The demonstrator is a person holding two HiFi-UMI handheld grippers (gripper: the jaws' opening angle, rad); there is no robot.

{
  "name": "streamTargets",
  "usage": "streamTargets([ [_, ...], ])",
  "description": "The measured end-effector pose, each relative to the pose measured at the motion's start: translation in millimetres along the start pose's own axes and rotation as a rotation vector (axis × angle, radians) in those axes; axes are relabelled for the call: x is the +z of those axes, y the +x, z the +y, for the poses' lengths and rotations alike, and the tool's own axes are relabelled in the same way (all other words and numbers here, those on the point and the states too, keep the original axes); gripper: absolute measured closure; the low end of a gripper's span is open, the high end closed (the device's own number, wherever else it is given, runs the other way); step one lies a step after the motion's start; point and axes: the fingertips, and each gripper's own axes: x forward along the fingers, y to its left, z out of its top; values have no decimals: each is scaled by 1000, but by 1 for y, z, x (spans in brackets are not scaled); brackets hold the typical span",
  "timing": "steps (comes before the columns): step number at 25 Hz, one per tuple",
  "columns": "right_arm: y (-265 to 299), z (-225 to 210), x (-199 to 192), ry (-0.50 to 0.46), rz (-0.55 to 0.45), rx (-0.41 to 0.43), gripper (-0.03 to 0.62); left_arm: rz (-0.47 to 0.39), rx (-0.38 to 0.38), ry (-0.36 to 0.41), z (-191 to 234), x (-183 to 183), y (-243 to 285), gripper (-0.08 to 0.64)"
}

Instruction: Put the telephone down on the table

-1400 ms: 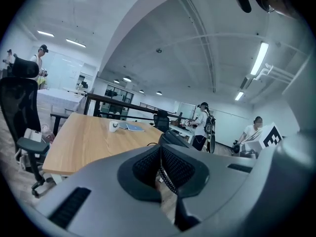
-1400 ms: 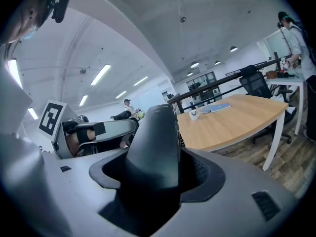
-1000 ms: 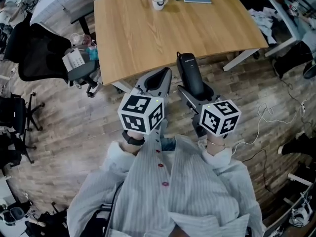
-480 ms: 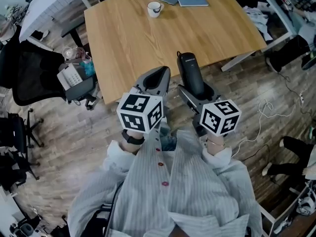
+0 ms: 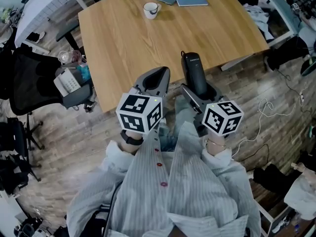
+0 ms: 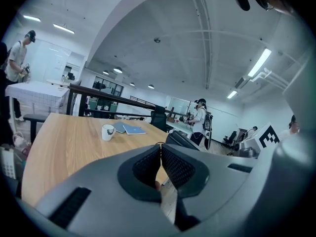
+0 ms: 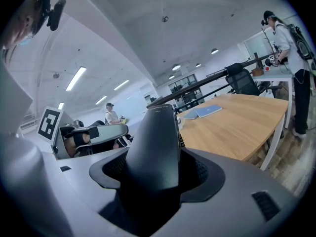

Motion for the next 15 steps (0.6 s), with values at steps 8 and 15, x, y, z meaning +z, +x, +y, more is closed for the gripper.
streamTargets([
  [8,42,-60,46,5,22,47,258,-11,55,-17,20,24,73,543],
  [15,70,-128,101,-7,49,96,258,-18,96,-27,19,53,155,543],
])
